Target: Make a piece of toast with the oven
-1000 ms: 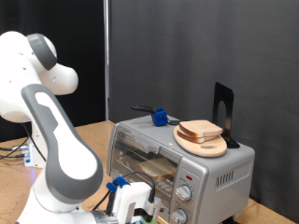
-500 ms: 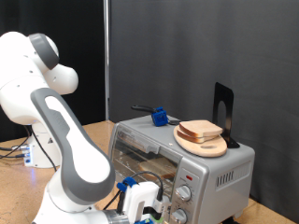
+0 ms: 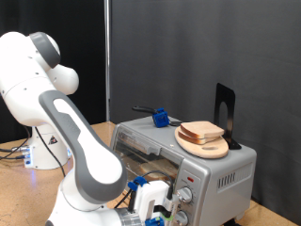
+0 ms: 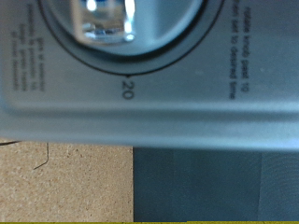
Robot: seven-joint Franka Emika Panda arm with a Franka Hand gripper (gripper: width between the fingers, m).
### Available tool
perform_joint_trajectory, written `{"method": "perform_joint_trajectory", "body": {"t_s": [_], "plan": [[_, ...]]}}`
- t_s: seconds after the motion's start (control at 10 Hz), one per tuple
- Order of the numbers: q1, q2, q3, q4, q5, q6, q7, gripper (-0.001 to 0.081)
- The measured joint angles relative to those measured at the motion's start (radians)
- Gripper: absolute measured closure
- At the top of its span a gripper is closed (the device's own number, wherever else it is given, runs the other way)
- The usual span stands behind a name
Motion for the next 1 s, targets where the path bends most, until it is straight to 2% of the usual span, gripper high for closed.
{"method": "perform_joint_trajectory", "body": {"t_s": [0.6,0.7,0.8,0.9,1.0], "plan": [[0.0,-0.001,0.009,-0.005,0.003,0.021,-0.001,0.0124],[0.0,0.0,0.01,-0.007,0.003,0.022,-0.001,0.0216],[0.002,0.0,0.013,-0.013,0.003,0.028,-0.001,0.0216],[0.003,0.0,0.015,-0.017,0.003,0.033,-0.001,0.0418],[0.002,-0.002,0.018,-0.017,0.005,0.033,-0.001,0.0418]]}}
